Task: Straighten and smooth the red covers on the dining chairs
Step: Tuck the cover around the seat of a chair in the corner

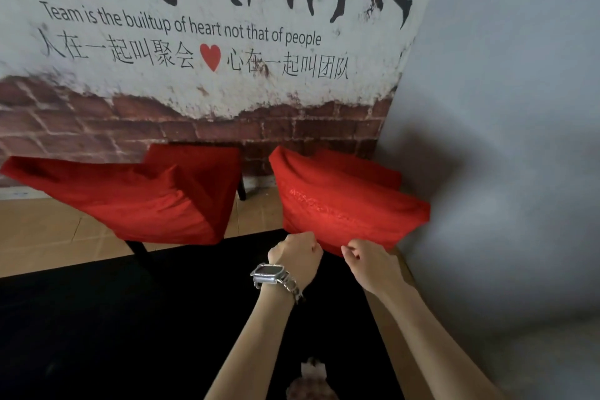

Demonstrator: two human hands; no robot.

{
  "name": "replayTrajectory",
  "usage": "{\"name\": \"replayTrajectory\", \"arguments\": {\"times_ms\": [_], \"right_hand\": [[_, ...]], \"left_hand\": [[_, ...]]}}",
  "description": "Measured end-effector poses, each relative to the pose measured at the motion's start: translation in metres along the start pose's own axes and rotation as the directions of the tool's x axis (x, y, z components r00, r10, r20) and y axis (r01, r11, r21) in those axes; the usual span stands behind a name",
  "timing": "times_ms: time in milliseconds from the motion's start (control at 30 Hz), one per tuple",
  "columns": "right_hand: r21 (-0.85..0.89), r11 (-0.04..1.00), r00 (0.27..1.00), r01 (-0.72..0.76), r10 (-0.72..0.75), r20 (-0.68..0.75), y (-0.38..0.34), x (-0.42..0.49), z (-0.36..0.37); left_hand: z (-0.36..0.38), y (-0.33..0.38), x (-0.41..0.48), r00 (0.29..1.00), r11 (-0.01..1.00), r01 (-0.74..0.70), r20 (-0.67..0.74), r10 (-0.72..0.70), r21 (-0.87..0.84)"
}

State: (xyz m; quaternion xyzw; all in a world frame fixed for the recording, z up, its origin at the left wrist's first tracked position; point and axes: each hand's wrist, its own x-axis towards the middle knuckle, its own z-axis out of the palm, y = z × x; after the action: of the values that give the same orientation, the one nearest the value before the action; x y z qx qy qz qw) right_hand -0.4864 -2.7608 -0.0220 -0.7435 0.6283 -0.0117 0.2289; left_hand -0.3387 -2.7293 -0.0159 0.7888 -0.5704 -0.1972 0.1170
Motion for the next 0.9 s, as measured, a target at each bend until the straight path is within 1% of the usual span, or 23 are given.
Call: {"name": "replayTrajectory", "arguments": {"times_ms": [100, 200, 333, 433, 533, 733, 833, 900], "right_hand": [[0.02, 0.999, 0.999, 0.027, -0.027, -0.024, -0.006, 0.03, -0.002], [0.04, 0.997, 0.996, 0.064, -0.061, -0.064, -0.013, 0.063, -0.007], [-0.046, 0.994, 0.989, 0.103, -0.107, -0.103, -0.017, 0.108, -0.018], [-0.082, 0.992, 0.991, 0.096, -0.103, -0.086, -0.01, 0.135, -0.022], [-0.125, 0.99, 0.994, 0.064, -0.075, -0.082, 0.007, 0.152, -0.021], [-0.171, 0.983, 0.998, -0.07, 0.069, -0.012, 0.058, 0.175, -0.017], [-0.178, 0.981, 0.997, -0.075, 0.075, -0.011, 0.084, 0.177, -0.013], [-0.117, 0.985, 0.992, -0.129, 0.127, -0.027, 0.092, 0.18, -0.013]], "left_hand": [[-0.01, 0.007, 0.024, 0.999, 0.999, -0.036, -0.039, 0.036, 0.01], [-0.019, 0.01, 0.054, 0.997, 0.997, -0.076, -0.024, 0.077, 0.013], [-0.019, 0.019, 0.095, 0.985, 0.985, -0.174, 0.017, 0.175, -0.01], [-0.006, 0.026, 0.115, 0.978, 0.981, -0.195, 0.073, 0.193, 0.014], [0.007, 0.031, 0.135, 0.976, 0.976, -0.198, 0.113, 0.188, 0.091], [0.016, 0.031, 0.197, 0.944, 0.932, -0.318, 0.145, 0.296, 0.171], [0.022, 0.022, 0.233, 0.918, 0.881, -0.381, 0.228, 0.324, 0.28], [0.026, 0.011, 0.253, 0.914, 0.883, -0.367, 0.29, 0.283, 0.294]]}}
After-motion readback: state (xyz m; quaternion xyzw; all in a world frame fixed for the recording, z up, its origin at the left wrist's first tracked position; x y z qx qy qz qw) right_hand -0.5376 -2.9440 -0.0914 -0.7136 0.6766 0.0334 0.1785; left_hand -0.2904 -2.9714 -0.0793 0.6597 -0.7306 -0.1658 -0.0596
